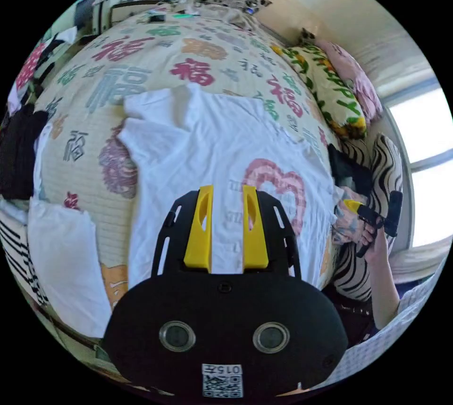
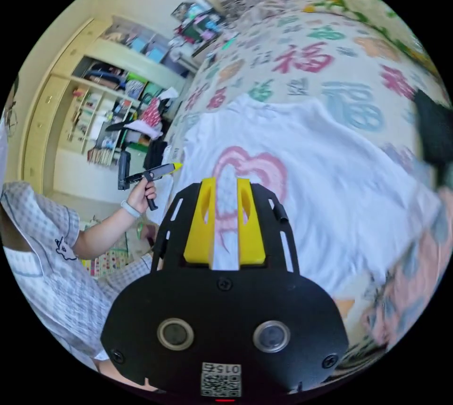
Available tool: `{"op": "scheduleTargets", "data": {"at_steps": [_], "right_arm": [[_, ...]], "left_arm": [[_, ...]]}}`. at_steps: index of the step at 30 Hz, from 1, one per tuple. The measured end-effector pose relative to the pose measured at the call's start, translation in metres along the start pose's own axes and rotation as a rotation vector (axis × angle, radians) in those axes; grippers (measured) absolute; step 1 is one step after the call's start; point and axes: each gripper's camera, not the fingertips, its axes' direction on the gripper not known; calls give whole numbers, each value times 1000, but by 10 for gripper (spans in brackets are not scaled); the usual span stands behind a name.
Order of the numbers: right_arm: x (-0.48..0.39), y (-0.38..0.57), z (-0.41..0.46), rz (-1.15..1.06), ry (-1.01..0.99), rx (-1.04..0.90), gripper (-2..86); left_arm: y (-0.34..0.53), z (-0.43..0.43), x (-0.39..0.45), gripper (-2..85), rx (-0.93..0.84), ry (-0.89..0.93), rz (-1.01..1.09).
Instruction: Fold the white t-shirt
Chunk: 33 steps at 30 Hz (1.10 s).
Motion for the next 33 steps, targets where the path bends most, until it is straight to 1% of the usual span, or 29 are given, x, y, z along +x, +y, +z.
{"op": "scheduleTargets", "data": {"at_steps": [2,3,5,7,9,12,14,15,17,18,19,20,22,24,25,27,29,32,33], "right_arm": [[-33,-42,47,-102,-56,-58,81],[-56,-70,80,-167,-69,-102,85],[-93,-110,131,-266,-63,-174,92],[-140,-159,202,-367,-30,-267,108],[-172,-189,253,-428,-1,-318,114],[-213,-226,341,-476,88,-458,128],[-230,-238,391,-489,163,-541,130],[-240,-242,420,-502,204,-600,126],[-248,-243,459,-519,292,-677,96],[-250,-242,479,-513,382,-705,58],[-254,-242,487,-528,462,-685,34],[-257,-242,490,-541,465,-684,28],[-270,-248,493,-566,391,-666,13],[-278,-254,488,-545,340,-579,12],[-280,-258,490,-536,318,-570,17],[-278,-257,503,-537,309,-613,31],[-273,-255,508,-505,327,-606,54],[-275,-248,485,-527,259,-490,81],[-278,-242,465,-552,196,-439,84]], "left_arm": [[3,-27,-65,95,81,-28,-125],[3,-32,-78,96,102,-29,-143],[-3,-40,-117,103,148,30,-194],[-11,-35,-138,108,157,71,-227],[-20,-26,-153,109,160,82,-254],[-30,-6,-172,94,131,111,-296],[-28,-5,-179,34,143,77,-301],[-26,-6,-181,25,145,88,-287],[-13,-11,-189,3,147,143,-275],[-8,-14,-191,0,156,144,-276],[2,-21,-195,-2,183,143,-282],[12,-28,-200,-4,222,168,-286],[24,-39,-203,-5,284,208,-284],[31,-44,-201,-4,310,189,-278],[34,-44,-199,-2,323,169,-277],[34,-37,-200,3,298,126,-302],[37,-30,-204,21,241,63,-365],[48,-47,-201,50,258,69,-351],[51,-52,-198,54,251,64,-331]]}}
